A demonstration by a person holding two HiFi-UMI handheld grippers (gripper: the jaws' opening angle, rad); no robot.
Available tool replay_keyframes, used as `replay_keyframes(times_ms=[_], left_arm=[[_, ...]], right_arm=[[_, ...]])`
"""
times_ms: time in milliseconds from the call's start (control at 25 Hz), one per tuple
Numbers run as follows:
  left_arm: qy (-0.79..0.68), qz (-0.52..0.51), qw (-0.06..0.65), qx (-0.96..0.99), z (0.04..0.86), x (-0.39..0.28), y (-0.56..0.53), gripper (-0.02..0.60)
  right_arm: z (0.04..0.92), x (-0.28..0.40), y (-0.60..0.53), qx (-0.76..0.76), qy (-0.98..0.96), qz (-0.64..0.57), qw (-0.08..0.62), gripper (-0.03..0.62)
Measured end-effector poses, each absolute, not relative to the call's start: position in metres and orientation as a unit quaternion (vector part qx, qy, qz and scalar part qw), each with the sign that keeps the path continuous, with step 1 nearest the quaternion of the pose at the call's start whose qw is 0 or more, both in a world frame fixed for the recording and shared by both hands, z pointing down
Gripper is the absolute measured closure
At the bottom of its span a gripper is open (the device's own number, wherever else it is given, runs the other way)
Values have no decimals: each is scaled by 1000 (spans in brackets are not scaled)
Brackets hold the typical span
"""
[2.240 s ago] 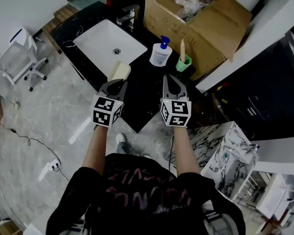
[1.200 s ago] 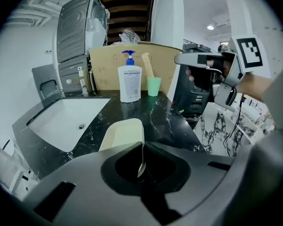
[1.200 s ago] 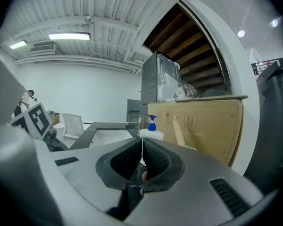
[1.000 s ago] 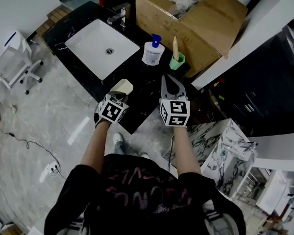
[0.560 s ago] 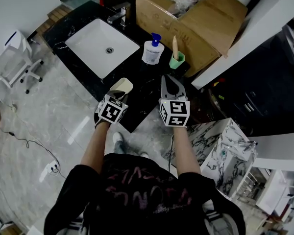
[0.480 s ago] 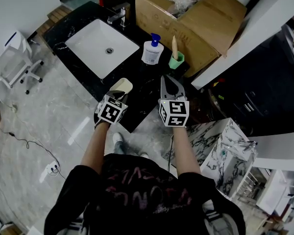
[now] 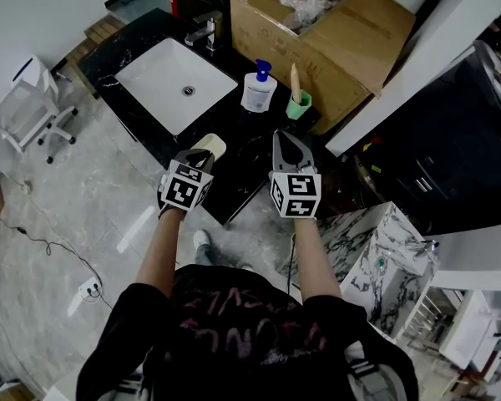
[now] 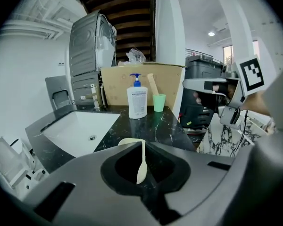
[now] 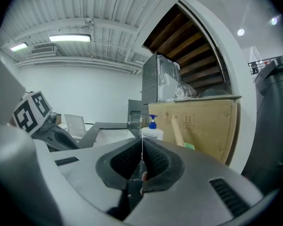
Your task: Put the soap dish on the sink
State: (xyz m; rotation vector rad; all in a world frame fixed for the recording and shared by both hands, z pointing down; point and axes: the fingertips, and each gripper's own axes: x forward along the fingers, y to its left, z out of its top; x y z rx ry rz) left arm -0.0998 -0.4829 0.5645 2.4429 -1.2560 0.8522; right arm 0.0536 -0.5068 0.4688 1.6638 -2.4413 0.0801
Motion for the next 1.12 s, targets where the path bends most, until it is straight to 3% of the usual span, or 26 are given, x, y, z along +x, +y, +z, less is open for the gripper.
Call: replay_keyframes(times_ms=[1120], left_arm=[[-558,102,-27,823,370,-132,-466,568]], right_arm=[[433,55,-478,548,-834,7,64,580]])
